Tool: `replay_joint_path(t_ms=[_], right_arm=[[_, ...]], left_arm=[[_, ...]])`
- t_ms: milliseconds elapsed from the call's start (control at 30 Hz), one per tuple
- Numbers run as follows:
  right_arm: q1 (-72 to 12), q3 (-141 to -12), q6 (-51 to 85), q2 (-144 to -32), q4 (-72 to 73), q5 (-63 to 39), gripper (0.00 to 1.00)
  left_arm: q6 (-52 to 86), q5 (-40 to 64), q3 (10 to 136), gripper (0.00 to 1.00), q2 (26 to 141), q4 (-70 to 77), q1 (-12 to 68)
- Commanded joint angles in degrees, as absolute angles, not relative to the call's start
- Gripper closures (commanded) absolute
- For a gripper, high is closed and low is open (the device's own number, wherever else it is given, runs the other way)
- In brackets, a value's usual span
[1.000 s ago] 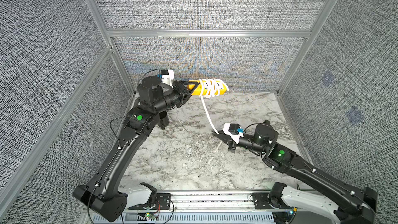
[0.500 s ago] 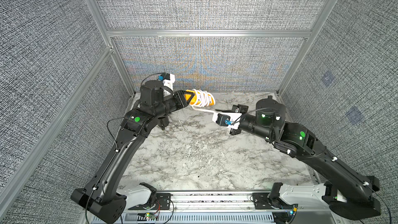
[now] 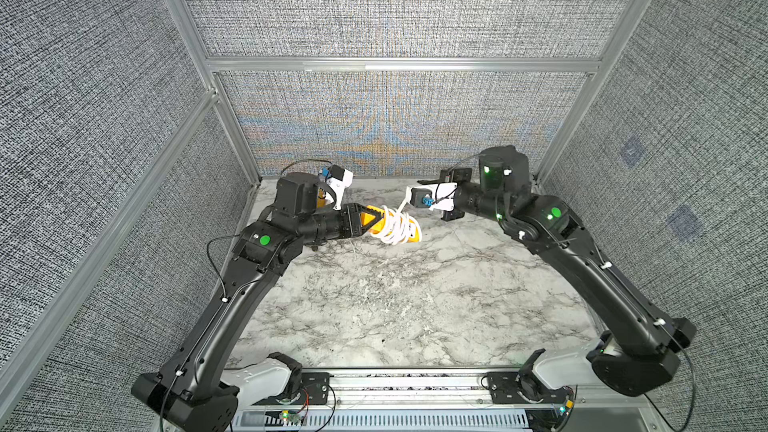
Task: Wrap the cord around the power strip
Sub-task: Wrap the power cord around the power strip.
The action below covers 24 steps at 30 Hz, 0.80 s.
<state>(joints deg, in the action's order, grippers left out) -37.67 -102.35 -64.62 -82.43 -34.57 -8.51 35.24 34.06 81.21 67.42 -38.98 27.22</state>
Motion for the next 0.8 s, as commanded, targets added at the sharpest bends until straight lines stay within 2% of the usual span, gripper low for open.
replay_joint_path(t_ms=[0,67,233,467,633,767], right_arm=[[-34.1,-105.1,-63.7,-85.0,-28.3,-18.1,1.00],[-33.2,-107.2,-64.9,-88.1,-32.2,-22.5,1.00],[-30.3,-105.8,-64.1,-90.7,-34.2,-31.4,1.00],[-29.2,-101.3,-62.4,-89.3,-33.3,-35.4,1.00],[-29.1,-95.2,-60.0,-85.5,-29.0,-35.1,0.77],[-29.0,-92.3,-58.8,-83.7,-27.4,-34.7,0.62]], left_arm=[[37.5,47.2,79.2,1.00,66.6,-40.1,27.3],[41.8,52.8,77.3,1.00,65.5,-34.6,27.7],[43.8,59.2,75.9,1.00,63.7,-32.1,28.2],[46.4,63.2,75.5,1.00,63.2,-28.7,28.8],[48.1,64.1,76.2,1.00,63.9,-26.4,29.0],[48.9,64.4,76.5,1.00,64.2,-25.6,29.1]])
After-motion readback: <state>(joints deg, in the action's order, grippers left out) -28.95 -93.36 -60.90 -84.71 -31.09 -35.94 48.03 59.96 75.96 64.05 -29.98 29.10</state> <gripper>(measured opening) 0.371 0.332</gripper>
